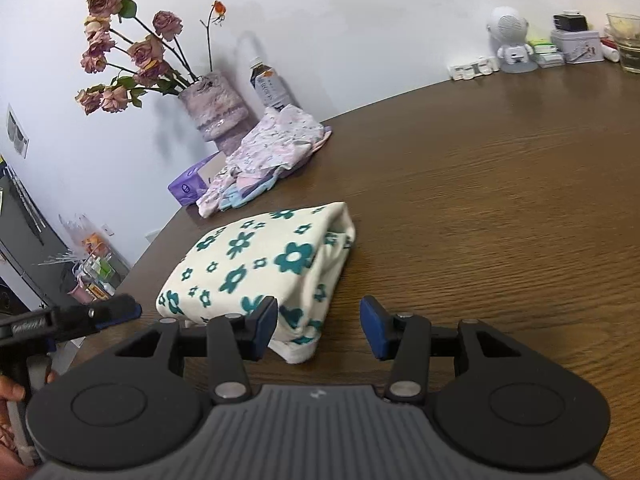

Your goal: Fold clothes

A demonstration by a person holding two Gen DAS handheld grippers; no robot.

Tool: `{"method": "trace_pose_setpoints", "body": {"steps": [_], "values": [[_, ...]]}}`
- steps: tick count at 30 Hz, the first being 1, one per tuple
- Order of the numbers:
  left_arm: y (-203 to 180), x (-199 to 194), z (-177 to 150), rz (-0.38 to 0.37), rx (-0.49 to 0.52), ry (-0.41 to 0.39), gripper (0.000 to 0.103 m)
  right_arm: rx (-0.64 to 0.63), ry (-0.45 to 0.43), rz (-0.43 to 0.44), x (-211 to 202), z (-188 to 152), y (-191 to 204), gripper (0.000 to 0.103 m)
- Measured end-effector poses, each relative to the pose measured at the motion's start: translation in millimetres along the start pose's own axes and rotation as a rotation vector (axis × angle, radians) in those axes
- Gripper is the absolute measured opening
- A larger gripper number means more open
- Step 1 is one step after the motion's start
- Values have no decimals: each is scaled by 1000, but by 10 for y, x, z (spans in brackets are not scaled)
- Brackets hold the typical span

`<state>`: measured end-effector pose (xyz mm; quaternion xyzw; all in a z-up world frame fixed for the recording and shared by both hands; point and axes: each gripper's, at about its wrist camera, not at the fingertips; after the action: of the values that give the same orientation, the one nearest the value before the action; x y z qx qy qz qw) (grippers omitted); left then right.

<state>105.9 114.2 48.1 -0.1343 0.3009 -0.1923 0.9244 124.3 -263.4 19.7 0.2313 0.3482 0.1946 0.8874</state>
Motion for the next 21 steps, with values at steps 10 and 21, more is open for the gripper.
{"method": "trace_pose_setpoints", "body": {"steps": [10, 21], "values": [[237, 567, 125, -158, -64, 93, 26, 16, 34, -7, 302, 59, 179, 46], [234, 499, 25, -193, -152, 105, 23, 42, 97, 13, 392, 192, 36, 28]]}}
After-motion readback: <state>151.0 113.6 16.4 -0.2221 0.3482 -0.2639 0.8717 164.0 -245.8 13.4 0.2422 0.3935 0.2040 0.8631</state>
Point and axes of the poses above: each gripper's, at about its wrist camera, not at the fingertips, and x roughly the way its jaws point, y to its left, z to its top, and after that the axes turned 6 degrees about x, right-handed
